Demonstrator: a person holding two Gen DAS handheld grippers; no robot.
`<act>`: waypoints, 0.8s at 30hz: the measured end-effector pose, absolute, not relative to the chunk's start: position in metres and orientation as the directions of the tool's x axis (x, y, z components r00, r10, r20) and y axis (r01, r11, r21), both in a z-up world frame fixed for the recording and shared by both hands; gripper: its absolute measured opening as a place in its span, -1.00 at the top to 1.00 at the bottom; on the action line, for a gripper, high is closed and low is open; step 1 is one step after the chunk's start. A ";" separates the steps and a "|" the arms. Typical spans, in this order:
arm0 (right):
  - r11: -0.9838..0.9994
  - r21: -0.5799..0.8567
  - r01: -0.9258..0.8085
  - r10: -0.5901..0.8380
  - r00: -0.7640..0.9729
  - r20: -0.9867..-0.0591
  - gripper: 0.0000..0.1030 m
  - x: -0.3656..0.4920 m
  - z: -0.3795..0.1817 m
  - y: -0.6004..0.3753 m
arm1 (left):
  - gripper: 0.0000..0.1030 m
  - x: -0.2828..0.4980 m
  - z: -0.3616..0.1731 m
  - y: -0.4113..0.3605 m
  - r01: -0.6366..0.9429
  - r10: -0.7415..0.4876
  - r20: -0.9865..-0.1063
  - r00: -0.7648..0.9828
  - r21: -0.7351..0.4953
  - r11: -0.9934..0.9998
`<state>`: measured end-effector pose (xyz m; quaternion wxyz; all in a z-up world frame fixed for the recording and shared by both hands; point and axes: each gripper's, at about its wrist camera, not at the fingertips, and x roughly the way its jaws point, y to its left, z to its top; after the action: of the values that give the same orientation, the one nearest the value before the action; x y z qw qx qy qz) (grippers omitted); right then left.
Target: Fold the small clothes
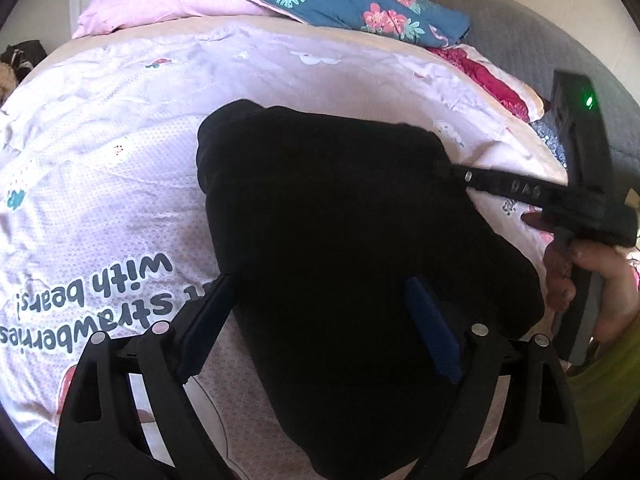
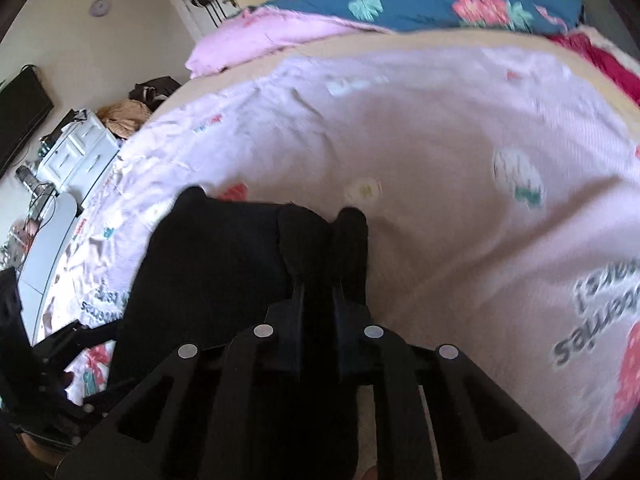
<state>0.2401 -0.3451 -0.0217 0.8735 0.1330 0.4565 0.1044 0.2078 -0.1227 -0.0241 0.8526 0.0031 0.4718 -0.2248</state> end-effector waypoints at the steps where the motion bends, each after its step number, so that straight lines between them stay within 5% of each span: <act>1: 0.944 0.326 -0.053 0.297 0.564 -0.770 0.72 0.238 -0.026 -0.346 | -0.58 0.208 -0.025 -0.122 0.383 -0.381 -0.807 0.450 -0.211 0.899; 24: 0.961 0.275 -0.017 0.210 0.693 -0.690 -0.48 0.124 0.031 -0.349 | -0.69 0.180 -0.001 -0.102 0.341 -0.375 -0.791 0.484 -0.225 0.913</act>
<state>0.1238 -0.3486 0.0308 0.9116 0.1245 0.3867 0.0622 0.1797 -0.1016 -0.0007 0.8612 -0.0185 0.4635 -0.2079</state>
